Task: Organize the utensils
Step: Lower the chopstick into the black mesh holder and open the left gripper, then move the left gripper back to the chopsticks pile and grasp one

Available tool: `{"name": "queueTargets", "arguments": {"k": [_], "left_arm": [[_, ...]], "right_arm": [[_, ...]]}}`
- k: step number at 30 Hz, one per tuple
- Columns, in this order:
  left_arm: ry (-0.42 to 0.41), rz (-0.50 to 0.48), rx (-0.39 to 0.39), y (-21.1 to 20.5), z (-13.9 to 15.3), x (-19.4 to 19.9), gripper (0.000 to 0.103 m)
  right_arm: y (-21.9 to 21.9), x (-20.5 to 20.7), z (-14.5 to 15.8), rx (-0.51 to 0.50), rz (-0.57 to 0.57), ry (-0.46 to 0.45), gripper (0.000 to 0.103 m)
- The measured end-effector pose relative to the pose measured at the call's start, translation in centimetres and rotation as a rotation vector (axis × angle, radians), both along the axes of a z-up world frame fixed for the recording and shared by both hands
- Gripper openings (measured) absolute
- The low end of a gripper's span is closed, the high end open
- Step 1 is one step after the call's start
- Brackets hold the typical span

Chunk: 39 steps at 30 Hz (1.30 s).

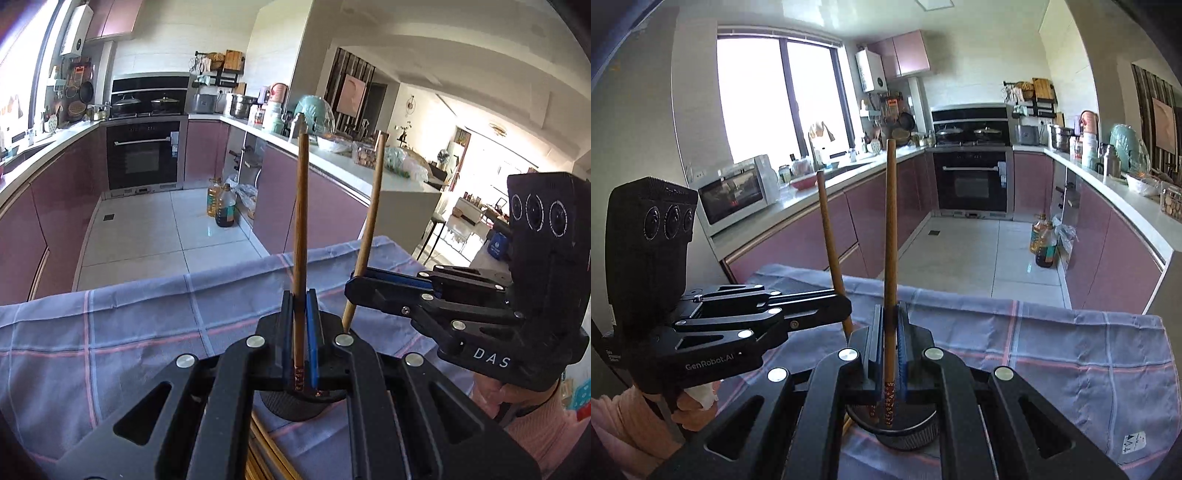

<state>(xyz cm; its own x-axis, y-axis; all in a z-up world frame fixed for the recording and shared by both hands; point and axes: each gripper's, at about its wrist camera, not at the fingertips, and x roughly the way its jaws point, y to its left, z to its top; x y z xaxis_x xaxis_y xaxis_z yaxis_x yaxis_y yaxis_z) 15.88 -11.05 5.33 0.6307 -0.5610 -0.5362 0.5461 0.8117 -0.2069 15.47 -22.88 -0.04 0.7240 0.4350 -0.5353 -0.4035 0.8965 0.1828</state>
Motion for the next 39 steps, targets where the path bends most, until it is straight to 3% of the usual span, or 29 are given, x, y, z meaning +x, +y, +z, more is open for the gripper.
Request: {"name": "queueTargets", "arguments": {"k": [5, 10, 12, 17, 23, 27, 31, 34, 39], "left_arm": [[0.040, -0.009, 0.034, -0.5, -3.1, 1.0, 0.008], [0.054, -0.002, 0.044, -0.6, -4.4, 1.9, 0.008], [0.042, 0.012, 0.052, -0.5, -4.5, 2.0, 0.008], [-0.002, 0.043, 0.046, 0.8, -4.2, 0.9, 0.019], [-0.069, 0.087, 0.095, 4.1, -4.5, -1.9, 0.031], [-0.015, 0.088, 0.139, 5.9, -7.0, -3.2, 0.033], [0.078, 0.091, 0.180, 7.3, -10.7, -3.4, 0.033], [0.135, 0.084, 0.190, 8.0, -13.0, -3.6, 0.033], [0.178, 0.083, 0.205, 8.3, -15.3, -4.1, 0.033]], "right_arm": [[0.8, 1.5, -1.8, -0.037, 0.017, 0.094, 0.006], [1.0, 2.4, -1.9, -0.026, -0.005, 0.117, 0.008], [0.9, 2.6, -1.9, -0.020, -0.025, 0.114, 0.008], [0.5, 2.1, -1.7, 0.006, -0.056, 0.089, 0.021], [0.3, -1.9, -0.7, 0.054, -0.008, 0.011, 0.032], [2.6, -5.4, -1.8, 0.029, 0.099, 0.019, 0.038], [4.9, -6.3, -5.1, -0.006, 0.143, 0.121, 0.038], [6.0, -6.0, -8.3, -0.010, 0.139, 0.222, 0.037], [7.0, -5.9, -10.5, -0.034, 0.118, 0.276, 0.034]]}}
